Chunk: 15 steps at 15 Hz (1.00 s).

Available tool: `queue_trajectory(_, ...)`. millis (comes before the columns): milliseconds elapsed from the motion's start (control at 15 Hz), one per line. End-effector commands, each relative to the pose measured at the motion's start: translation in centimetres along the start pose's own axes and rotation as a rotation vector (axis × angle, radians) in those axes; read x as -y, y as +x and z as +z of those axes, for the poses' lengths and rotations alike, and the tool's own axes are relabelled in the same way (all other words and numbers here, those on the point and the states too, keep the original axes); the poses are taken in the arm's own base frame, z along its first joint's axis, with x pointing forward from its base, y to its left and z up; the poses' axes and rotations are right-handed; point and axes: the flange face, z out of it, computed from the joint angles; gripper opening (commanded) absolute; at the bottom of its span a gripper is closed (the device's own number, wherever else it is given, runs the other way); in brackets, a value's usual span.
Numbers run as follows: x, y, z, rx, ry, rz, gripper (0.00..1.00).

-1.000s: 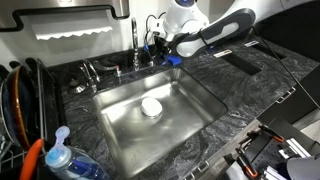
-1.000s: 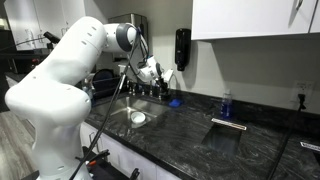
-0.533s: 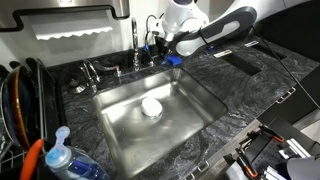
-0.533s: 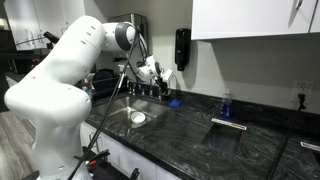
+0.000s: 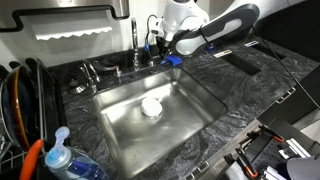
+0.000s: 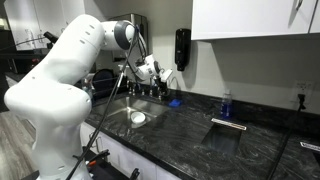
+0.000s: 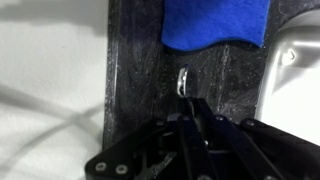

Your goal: Put the bowl in the sink over the drain, open and close the faucet, then move the bowl further to the left

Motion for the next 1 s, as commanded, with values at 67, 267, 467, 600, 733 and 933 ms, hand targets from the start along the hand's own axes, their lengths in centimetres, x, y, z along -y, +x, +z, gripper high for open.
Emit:
queue_trajectory(67, 0.8, 0.8, -2.5, -0.013, 0.031, 0.04, 0.03)
queue_trajectory(267, 0.7, 2.1, -3.7, -0.064, 0.042, 0.076, 0.03)
queue_trajectory(467, 0.6, 3.4, -4.9, -0.101, 0.058, 0.112, 0.03)
queue_trajectory(600, 0.4, 3.4, -5.3, -0.099, 0.059, 0.138, 0.03)
queue_trajectory(733, 0.2, 2.8, -5.4, -0.06, 0.046, 0.175, 0.03)
queue_trajectory(933, 0.0, 1.8, -4.7, 0.008, 0.01, 0.208, 0.44)
